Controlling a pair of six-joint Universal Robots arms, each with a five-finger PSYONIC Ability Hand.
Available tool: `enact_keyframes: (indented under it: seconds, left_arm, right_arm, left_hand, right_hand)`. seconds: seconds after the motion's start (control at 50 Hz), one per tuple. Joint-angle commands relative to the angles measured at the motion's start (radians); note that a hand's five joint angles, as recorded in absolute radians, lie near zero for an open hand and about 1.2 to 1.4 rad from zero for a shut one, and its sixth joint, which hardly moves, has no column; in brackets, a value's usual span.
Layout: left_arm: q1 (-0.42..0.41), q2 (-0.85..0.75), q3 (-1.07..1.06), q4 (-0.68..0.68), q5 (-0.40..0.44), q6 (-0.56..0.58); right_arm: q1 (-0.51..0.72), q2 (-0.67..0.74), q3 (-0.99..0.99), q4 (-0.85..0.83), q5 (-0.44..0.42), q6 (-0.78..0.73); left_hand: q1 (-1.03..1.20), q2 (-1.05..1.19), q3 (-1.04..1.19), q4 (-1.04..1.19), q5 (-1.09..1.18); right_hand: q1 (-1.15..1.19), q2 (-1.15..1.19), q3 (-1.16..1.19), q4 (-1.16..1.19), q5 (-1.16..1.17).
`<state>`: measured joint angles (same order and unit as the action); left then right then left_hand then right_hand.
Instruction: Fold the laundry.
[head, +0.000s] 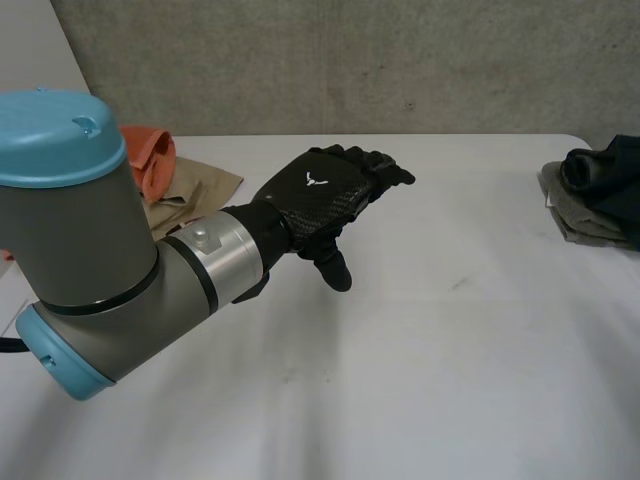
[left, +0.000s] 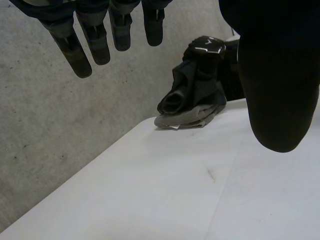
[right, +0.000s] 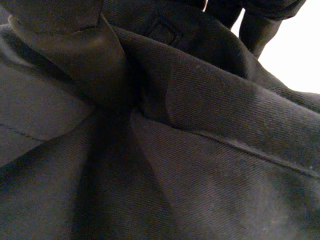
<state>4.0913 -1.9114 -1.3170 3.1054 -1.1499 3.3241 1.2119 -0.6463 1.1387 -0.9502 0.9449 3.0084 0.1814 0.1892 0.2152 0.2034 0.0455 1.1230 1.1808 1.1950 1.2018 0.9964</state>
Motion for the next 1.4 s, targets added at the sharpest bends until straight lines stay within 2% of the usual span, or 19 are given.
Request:
enact_keyframes:
  seconds: [0.02,0.06,0.16,0.24,0.34,0.5,0.62,0.7,0.72,0.74,0.76,0.84,1.0,1.1,1.14,1.2,1.28,1.38,1.4]
  left_arm:
    - [0.003,0.002,0.002,0.002,-0.001,0.0]
    - [0.006,0.002,0.008,0.004,-0.001,0.0]
    - [0.007,0.002,0.018,0.004,-0.004,-0.002]
    - [0.007,0.003,0.019,0.004,-0.004,-0.002]
    - [0.011,0.0,0.013,0.004,-0.004,0.0]
    - [0.021,-0.006,-0.008,0.006,-0.004,0.0]
    - [0.026,-0.006,-0.028,0.009,-0.002,0.0]
    - [0.023,-0.003,-0.033,0.009,-0.002,0.0]
    - [0.023,-0.001,-0.034,0.007,-0.002,0.0]
    - [0.023,0.0,-0.034,0.007,-0.002,0.0]
    - [0.023,0.005,-0.036,0.007,-0.002,-0.002]
    - [0.024,0.023,-0.047,0.006,-0.002,0.0]
    - [0.024,0.064,-0.073,0.007,0.001,-0.002]
    - [0.027,0.095,-0.076,0.009,0.001,-0.003]
    - [0.03,0.107,-0.074,0.009,0.001,-0.006]
    - [0.035,0.121,-0.071,0.01,0.001,-0.017]
    - [0.043,0.14,-0.061,0.013,-0.001,-0.037]
    - [0.061,0.175,-0.027,0.038,-0.016,-0.078]
    - [0.07,0.19,-0.012,0.048,-0.036,-0.101]
  right_arm:
    - [0.029,0.003,-0.161,-0.033,0.028,0.004]
    - [0.07,0.028,-0.241,-0.047,0.055,0.01]
    - [0.132,0.083,-0.439,-0.074,0.25,0.059]
    - [0.132,0.144,-0.464,-0.107,0.298,0.139]
    - [0.132,0.204,-0.407,-0.114,0.238,0.161]
    - [0.101,0.261,-0.22,-0.121,0.025,0.113]
    - [0.008,0.148,-0.062,-0.114,-0.038,-0.002]
    - [-0.005,0.047,0.015,-0.095,-0.04,-0.009]
    - [-0.006,0.027,0.035,-0.084,-0.04,-0.009]
    - [-0.008,0.014,0.048,-0.075,-0.038,-0.008]
    - [-0.008,-0.025,0.074,-0.04,-0.035,-0.008]
    - [-0.015,-0.122,0.107,0.084,-0.028,-0.011]
    - [-0.11,-0.288,0.11,0.48,-0.02,-0.068]
    - [-0.17,-0.392,0.061,0.7,0.075,-0.164]
    - [-0.183,-0.43,0.015,0.78,0.162,-0.233]
    - [-0.175,-0.484,-0.045,0.829,0.3,-0.314]
    - [-0.154,-0.549,-0.07,0.792,0.431,-0.382]
    - [0.033,-0.636,-0.039,0.66,0.454,-0.339]
    - [0.122,-0.673,0.001,0.619,0.448,-0.315]
  left_hand:
    - [0.029,0.021,-0.005,0.007,-0.009]
    - [0.032,0.024,-0.002,0.01,-0.007]
    - [0.032,0.024,-0.002,0.01,-0.007]
    - [0.032,0.024,-0.002,0.01,-0.007]
    - [0.032,0.024,-0.002,0.01,-0.007]
    - [0.029,0.021,-0.005,0.007,-0.01]
    - [0.032,0.024,-0.002,0.01,-0.007]
    - [0.029,0.021,-0.005,0.007,-0.01]
    - [0.029,0.021,-0.005,0.007,-0.01]
    - [0.029,0.021,-0.005,0.007,-0.01]
    - [0.029,0.021,-0.005,0.007,-0.01]
    - [0.029,0.021,-0.005,0.007,-0.01]
    - [0.023,0.016,-0.01,0.001,-0.015]
    - [0.02,0.013,-0.013,-0.002,-0.018]
    - [0.02,0.013,-0.013,-0.002,-0.018]
    - [0.02,0.013,-0.013,-0.002,-0.018]
    - [0.023,0.016,-0.01,0.001,-0.015]
    - [0.035,0.027,0.001,0.013,-0.004]
    - [0.038,0.03,0.004,0.016,-0.001]
  right_hand:
    - [0.273,0.215,0.201,0.194,0.225]
    - [0.273,0.215,0.201,0.194,0.225]
    - [0.273,0.215,0.201,0.194,0.225]
    - [0.273,0.215,0.201,0.194,0.225]
    - [0.273,0.215,0.201,0.194,0.225]
    - [0.273,0.215,0.201,0.194,0.225]
    - [0.273,0.215,0.201,0.194,0.225]
    - [0.273,0.215,0.201,0.194,0.225]
    - [0.239,0.182,0.167,0.161,0.191]
    - [0.068,0.01,-0.004,-0.011,0.02]
    - [-0.361,-0.419,-0.433,-0.44,-0.409]
    - [-0.948,-1.006,-1.02,-1.027,-0.996]
    - [-0.948,-1.006,-1.02,-1.027,-0.996]
    - [-0.948,-1.006,-1.02,-1.027,-0.996]
    - [-0.948,-1.006,-1.02,-1.027,-0.996]
    - [-0.948,-1.006,-1.02,-1.027,-0.996]
    - [-0.948,-1.006,-1.02,-1.027,-0.996]
    - [-0.948,-1.006,-1.02,-1.027,-0.996]
    - [-0.948,-1.006,-1.02,-1.027,-0.996]
